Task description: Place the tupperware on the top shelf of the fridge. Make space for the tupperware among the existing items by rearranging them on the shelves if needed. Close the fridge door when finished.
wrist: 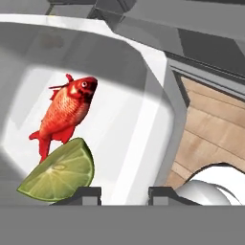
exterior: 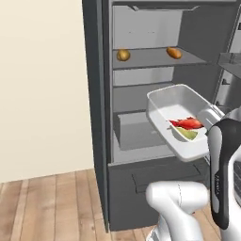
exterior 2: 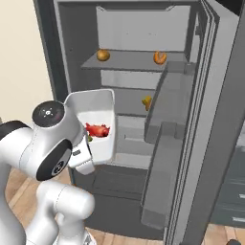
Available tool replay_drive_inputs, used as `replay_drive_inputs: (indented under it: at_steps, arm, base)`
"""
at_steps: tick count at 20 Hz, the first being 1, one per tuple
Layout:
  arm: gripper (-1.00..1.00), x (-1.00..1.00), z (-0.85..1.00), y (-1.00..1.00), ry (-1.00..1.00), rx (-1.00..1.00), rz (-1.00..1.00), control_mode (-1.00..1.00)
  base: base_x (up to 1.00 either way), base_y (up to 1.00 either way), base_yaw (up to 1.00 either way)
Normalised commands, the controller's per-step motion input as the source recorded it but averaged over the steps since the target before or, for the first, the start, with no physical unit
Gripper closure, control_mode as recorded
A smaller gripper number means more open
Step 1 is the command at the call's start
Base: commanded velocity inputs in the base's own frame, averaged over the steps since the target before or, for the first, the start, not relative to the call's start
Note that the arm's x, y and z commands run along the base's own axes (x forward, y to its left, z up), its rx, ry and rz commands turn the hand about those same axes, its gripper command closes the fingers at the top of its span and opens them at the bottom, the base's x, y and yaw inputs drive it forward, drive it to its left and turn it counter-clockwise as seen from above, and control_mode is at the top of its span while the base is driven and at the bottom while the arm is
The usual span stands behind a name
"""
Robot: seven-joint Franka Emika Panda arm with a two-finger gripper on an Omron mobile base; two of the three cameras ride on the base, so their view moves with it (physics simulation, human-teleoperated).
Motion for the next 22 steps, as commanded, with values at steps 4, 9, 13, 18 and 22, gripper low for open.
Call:
replay_drive_inputs:
  at_steps: [4, 9, 13, 18, 22]
  arm:
    - [1.0, 0.0, 0.0, 0.0, 0.0, 0.0, 0.0, 1.0]
    - [1.0, 0.0, 0.0, 0.0, 0.0, 0.0, 0.0, 1.0]
    - [1.0, 0.0, 0.0, 0.0, 0.0, 0.0, 0.0, 1.0]
    - [1.0, 0.0, 0.03, 0.0, -0.03, -0.01, 0.0, -1.0]
    - [1.0, 0.0, 0.29, -0.04, -0.16, 0.0, -0.03, -1.0]
  base:
    - [0.68, 0.14, -0.37]
    - [0.55, 0.28, -0.3]
    - [0.4, 0.45, -0.16]
    - [0.09, 0.25, -0.03]
    - [0.0, 0.0, 0.0]
